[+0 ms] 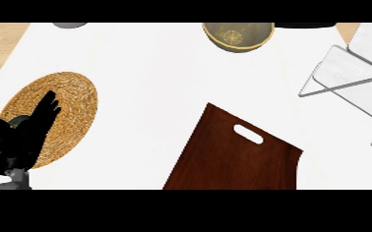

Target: Pick the lemon from the tray and place it in the tiered shelf

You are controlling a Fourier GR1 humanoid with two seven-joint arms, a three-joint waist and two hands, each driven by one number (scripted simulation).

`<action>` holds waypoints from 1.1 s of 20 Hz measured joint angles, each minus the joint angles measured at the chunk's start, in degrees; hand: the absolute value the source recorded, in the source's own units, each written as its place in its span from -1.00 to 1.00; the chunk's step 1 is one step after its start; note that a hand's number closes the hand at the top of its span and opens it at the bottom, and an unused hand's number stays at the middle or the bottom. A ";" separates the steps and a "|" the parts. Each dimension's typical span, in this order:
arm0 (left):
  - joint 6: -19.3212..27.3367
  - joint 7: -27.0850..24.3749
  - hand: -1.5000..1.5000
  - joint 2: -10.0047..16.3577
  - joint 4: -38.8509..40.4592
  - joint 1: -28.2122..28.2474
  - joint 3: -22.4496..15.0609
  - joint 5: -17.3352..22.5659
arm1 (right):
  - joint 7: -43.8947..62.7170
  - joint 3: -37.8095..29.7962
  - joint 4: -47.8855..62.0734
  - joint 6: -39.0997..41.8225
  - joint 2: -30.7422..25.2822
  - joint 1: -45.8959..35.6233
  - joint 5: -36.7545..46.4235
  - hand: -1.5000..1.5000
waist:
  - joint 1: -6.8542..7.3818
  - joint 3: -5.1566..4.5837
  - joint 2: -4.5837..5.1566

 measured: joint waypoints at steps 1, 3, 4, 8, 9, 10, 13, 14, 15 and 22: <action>0.24 0.00 0.00 -0.36 -0.40 0.30 -0.29 -0.39 | 0.14 -1.02 -0.04 0.59 -0.78 -0.82 -0.14 1.00 | 0.04 -0.01 -0.01; -0.07 0.50 0.00 -0.18 -0.78 0.37 -0.02 -0.23 | 0.85 -2.93 0.26 1.52 -2.42 -3.82 -0.76 1.00 | 0.13 -0.01 -0.04; 0.07 0.40 0.00 -0.59 -1.06 0.69 -0.25 -0.40 | 0.64 -4.00 0.94 2.25 -3.85 -4.95 -1.40 1.00 | 0.18 -0.01 -0.05; -0.64 0.05 0.00 0.12 -0.86 0.76 0.70 -0.04 | -0.45 -6.28 3.16 5.39 -9.13 -7.42 -2.67 1.00 | 0.20 -0.07 -0.07; -0.80 -0.13 0.00 0.12 -1.19 1.29 0.71 -0.04 | -0.65 -7.20 4.24 6.13 -10.29 -8.44 -3.57 1.00 | 0.29 -0.06 -0.09; -0.72 -0.34 0.00 -0.04 -0.56 0.87 0.76 -0.16 | -1.14 -8.27 5.53 6.88 -11.41 -9.03 -4.36 1.00 | 0.20 -0.06 -0.06; -0.87 -1.09 0.00 -0.44 -0.15 0.91 0.73 -0.36 | -2.04 -9.35 10.16 8.81 -14.91 -12.09 -5.41 1.00 | 0.52 -0.06 0.04; -1.32 -1.36 0.00 -0.20 0.26 0.93 1.10 -0.10 | -2.25 -9.50 11.54 9.25 -15.66 -12.84 -5.53 1.00 | 0.61 -0.06 0.08; -1.34 -1.14 0.00 -0.24 -0.08 0.94 1.01 -0.22 | -2.28 -9.50 12.84 9.47 -16.16 -13.88 -5.57 1.00 | 0.74 -0.05 0.11; -1.62 -0.88 0.00 -0.50 0.97 -0.53 1.28 -0.64 | -5.32 -10.51 21.85 11.30 -20.79 -15.66 -2.74 1.00 | 0.93 0.02 0.29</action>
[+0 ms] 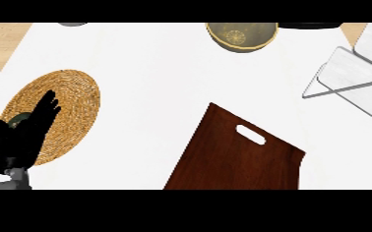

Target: Pick the lemon from the tray and place it in the tiered shelf

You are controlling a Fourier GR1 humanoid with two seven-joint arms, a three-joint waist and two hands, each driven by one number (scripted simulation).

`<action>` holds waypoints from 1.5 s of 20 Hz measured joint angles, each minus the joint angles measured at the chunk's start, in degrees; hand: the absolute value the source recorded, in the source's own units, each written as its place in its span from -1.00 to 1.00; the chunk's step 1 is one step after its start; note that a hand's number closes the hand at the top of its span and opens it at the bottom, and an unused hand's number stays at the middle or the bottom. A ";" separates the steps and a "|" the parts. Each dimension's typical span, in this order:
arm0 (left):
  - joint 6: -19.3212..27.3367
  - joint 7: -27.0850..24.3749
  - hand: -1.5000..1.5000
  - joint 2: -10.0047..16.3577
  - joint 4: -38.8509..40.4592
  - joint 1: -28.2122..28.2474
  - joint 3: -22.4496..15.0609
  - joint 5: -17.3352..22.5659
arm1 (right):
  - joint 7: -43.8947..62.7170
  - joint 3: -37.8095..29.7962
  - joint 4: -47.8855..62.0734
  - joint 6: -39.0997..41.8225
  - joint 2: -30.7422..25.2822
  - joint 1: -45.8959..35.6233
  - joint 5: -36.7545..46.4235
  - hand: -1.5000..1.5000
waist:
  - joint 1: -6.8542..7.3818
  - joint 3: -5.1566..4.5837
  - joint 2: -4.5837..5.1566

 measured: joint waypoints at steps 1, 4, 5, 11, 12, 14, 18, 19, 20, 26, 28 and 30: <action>-0.09 0.22 0.00 -0.18 -0.66 0.33 -0.10 0.02 | -0.70 -0.23 1.13 0.00 -0.42 0.50 0.80 1.00 | 0.05 0.01 0.01; 0.09 -0.66 0.00 -0.98 -0.43 0.73 -0.40 -0.81 | -2.95 -1.20 4.53 -0.10 -1.63 1.95 2.60 1.00 | 0.03 0.04 0.04; 0.27 0.04 0.00 -0.93 -0.65 0.34 -0.26 -0.87 | -3.66 -0.83 6.47 -0.77 -1.73 1.72 3.47 1.00 | 0.13 0.05 0.07; -0.35 -0.22 0.00 -1.12 -0.92 0.92 0.29 -1.30 | -8.28 -1.62 14.83 -7.29 -0.74 2.41 6.53 1.00 | 0.26 0.09 0.11; 0.05 0.36 0.00 -1.60 -1.30 0.72 -0.11 -1.63 | -9.27 -2.35 16.72 -8.30 -0.95 2.37 6.56 1.00 | 0.25 0.08 0.11; -0.39 0.69 0.00 -1.26 -1.25 0.37 0.34 -1.56 | -10.62 -2.83 20.19 -10.50 -0.93 1.99 6.97 1.00 | 0.28 0.09 0.12; -0.45 0.41 0.00 -1.67 -1.84 1.44 0.37 -2.14 | -12.31 -4.31 23.89 -15.73 0.55 4.51 8.60 -1.00 | 0.21 0.05 0.05; -0.22 1.49 0.00 -1.96 -2.88 1.26 0.12 -2.10 | -12.74 -4.96 25.56 -17.29 0.44 4.30 9.00 -1.00 | 0.28 -0.06 -0.05; -1.06 1.15 0.00 -1.39 -2.65 1.49 0.93 -1.48 | -12.24 -4.70 26.24 -17.87 0.43 3.76 9.41 -1.00 | 0.30 -0.05 -0.06; -1.14 1.33 0.00 -2.16 -3.08 1.66 1.03 -2.25 | -16.85 -3.92 30.49 -19.85 -0.46 6.18 10.12 -1.00 | 0.14 -0.13 -0.11; -1.61 1.11 0.00 -2.07 -2.62 1.72 1.61 -2.12 | -18.37 -4.43 31.97 -21.09 -0.49 5.79 9.39 -1.00 | 0.15 -0.13 -0.11; -1.49 -0.13 0.00 -2.75 -1.33 1.30 1.32 -2.89 | -19.41 -4.77 32.88 -22.63 -0.12 5.41 8.84 -1.00 | 0.13 -0.11 -0.08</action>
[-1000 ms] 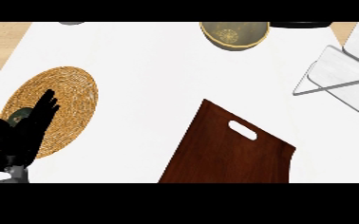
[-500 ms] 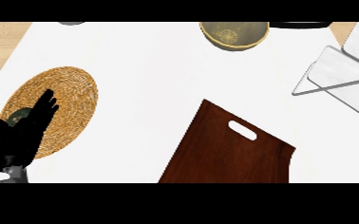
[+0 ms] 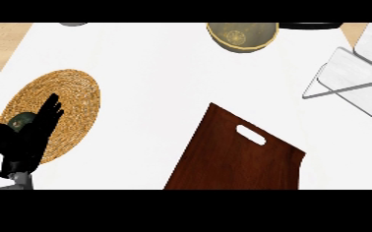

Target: Pick the lemon from the tray and place it in the tiered shelf

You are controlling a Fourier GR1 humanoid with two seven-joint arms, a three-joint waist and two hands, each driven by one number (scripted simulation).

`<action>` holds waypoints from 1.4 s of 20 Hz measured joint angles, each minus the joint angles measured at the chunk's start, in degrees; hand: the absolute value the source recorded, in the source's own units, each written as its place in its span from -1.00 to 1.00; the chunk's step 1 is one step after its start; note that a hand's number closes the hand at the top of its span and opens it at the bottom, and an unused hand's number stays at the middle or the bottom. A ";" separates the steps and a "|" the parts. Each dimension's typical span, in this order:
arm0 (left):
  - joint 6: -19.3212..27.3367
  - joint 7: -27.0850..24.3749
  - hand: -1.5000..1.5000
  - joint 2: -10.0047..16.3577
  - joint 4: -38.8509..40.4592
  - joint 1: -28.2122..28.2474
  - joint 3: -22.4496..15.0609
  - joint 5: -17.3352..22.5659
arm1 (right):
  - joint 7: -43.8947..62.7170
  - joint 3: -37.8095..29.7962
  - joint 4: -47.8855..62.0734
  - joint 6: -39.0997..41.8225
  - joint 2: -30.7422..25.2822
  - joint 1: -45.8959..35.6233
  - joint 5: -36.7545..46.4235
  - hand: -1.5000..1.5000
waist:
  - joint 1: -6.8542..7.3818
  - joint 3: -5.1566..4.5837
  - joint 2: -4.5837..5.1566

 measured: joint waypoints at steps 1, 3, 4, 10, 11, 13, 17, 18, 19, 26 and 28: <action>-0.02 0.01 0.00 -0.18 -0.45 0.31 0.02 -0.01 | -0.07 -0.42 -0.06 -0.32 0.15 -0.29 -0.64 -1.00 | 0.02 0.03 0.03; 0.50 0.29 0.00 -0.63 0.02 -0.30 -0.11 -0.52 | 0.53 -1.77 -1.50 -0.15 0.62 -0.42 -2.57 -1.00 | -0.16 0.08 0.04; 0.00 0.22 0.00 -0.35 0.04 -0.19 0.21 -0.19 | 0.16 -2.89 -1.76 -0.45 0.93 -0.05 -3.73 -1.00 | -0.21 0.08 0.04; 0.06 0.59 0.00 -0.44 -1.46 0.80 0.68 -0.39 | 1.40 -9.10 -2.35 -0.07 1.31 -1.31 -11.17 -1.00 | -0.33 0.17 -0.02; 0.16 0.81 0.00 -0.58 -2.31 1.32 0.59 -0.50 | 1.49 -10.16 -2.11 0.10 0.80 -1.63 -12.35 -1.00 | -0.29 0.18 -0.02; -0.23 0.55 0.00 -0.11 -1.56 0.91 1.22 -0.30 | 1.35 -12.86 -3.11 0.59 0.47 -1.34 -15.30 -1.00 | -0.52 0.19 -0.04; -0.16 0.22 0.00 -0.38 -0.58 0.64 1.35 -0.65 | 4.03 -17.59 -7.57 1.83 -1.02 -1.66 -20.41 -1.00 | -0.85 0.18 -0.12; 0.04 0.33 0.00 -0.50 -0.40 0.51 1.38 -0.77 | 4.75 -19.41 -8.53 2.78 -2.04 -1.51 -21.99 -1.00 | -1.04 0.18 -0.16; -0.05 0.17 0.00 -0.59 -0.63 0.85 1.35 -0.81 | 5.94 -20.96 -9.34 3.74 -3.23 -1.45 -23.37 -1.00 | -1.07 0.17 -0.19; 0.52 0.00 0.00 -0.77 -0.03 1.42 2.35 -0.84 | 12.66 -37.14 -14.49 13.78 -12.11 4.39 -31.97 -1.00 | -2.83 0.18 -0.61; 0.04 0.11 0.00 -0.52 -0.53 2.24 2.79 -0.32 | 13.00 -42.71 -13.63 17.66 -15.02 6.91 -34.19 -1.00 | -3.25 0.21 -0.74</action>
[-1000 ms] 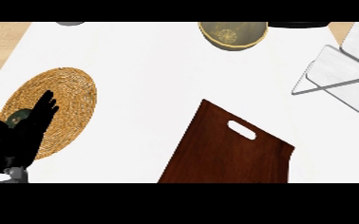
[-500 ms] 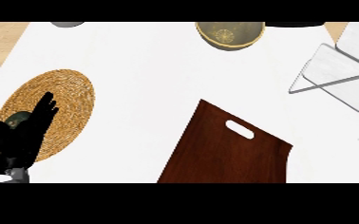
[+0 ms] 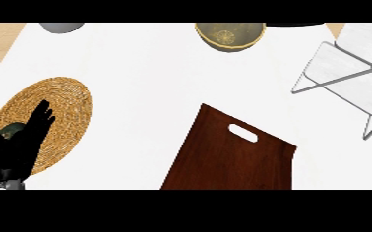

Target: Pick the lemon from the tray and place it in the tiered shelf

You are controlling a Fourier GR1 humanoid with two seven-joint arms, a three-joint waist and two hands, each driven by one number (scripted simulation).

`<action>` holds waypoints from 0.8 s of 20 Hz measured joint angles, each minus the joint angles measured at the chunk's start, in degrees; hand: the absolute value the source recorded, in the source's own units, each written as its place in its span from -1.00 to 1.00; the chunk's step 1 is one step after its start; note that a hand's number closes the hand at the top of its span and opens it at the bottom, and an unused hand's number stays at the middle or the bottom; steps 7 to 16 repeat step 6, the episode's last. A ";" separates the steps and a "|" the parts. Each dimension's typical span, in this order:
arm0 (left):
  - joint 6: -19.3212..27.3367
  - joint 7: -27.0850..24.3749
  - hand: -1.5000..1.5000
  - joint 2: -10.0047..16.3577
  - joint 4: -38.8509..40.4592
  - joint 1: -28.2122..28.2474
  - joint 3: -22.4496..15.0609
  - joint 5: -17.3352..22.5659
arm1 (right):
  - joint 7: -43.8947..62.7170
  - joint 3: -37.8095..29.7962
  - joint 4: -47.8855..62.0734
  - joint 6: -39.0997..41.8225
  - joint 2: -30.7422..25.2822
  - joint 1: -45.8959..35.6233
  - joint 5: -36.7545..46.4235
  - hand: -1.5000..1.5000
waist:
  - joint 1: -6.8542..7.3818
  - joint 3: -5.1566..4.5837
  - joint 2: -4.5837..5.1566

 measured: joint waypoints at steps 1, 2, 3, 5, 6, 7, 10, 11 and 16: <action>-0.28 -0.03 0.00 0.24 -0.36 0.60 0.37 0.33 | -0.16 -2.85 0.29 2.22 -1.01 1.34 -1.32 -1.00 | -0.28 0.00 -0.10; -0.22 0.29 0.00 0.11 -0.85 1.06 0.34 0.35 | -0.21 -5.28 1.07 4.40 -2.63 2.51 -2.51 -1.00 | -0.55 0.02 -0.19; -0.31 0.05 0.00 0.29 -0.61 1.06 0.59 0.39 | -0.20 -8.05 1.18 6.45 -3.40 3.64 -3.84 -1.00 | -0.78 0.00 -0.21; -0.19 0.39 0.00 0.42 -0.91 1.22 1.02 0.61 | -0.68 -13.44 2.68 10.47 -5.71 5.87 -6.11 -1.00 | -1.44 0.01 -0.36; -0.44 0.40 0.00 0.71 -0.60 1.29 1.42 0.90 | -1.42 -16.24 3.88 12.50 -6.72 7.12 -6.97 -1.00 | -1.75 0.00 -0.39; -0.44 0.40 0.00 0.71 -0.60 1.29 1.42 0.90 | -1.42 -16.24 3.88 12.50 -6.72 7.12 -6.97 -1.00 | -1.75 0.00 -0.39; -0.44 0.40 0.00 0.71 -0.60 1.29 1.42 0.90 | -1.42 -16.24 3.88 12.50 -6.72 7.12 -6.97 -1.00 | -1.75 0.00 -0.39; -0.44 0.40 0.00 0.71 -0.60 1.29 1.42 0.90 | -1.42 -16.24 3.88 12.50 -6.72 7.12 -6.97 -1.00 | -1.75 0.00 -0.39; -0.44 0.40 0.00 0.71 -0.60 1.29 1.42 0.90 | -1.42 -16.24 3.88 12.50 -6.72 7.12 -6.97 -1.00 | -1.75 0.00 -0.39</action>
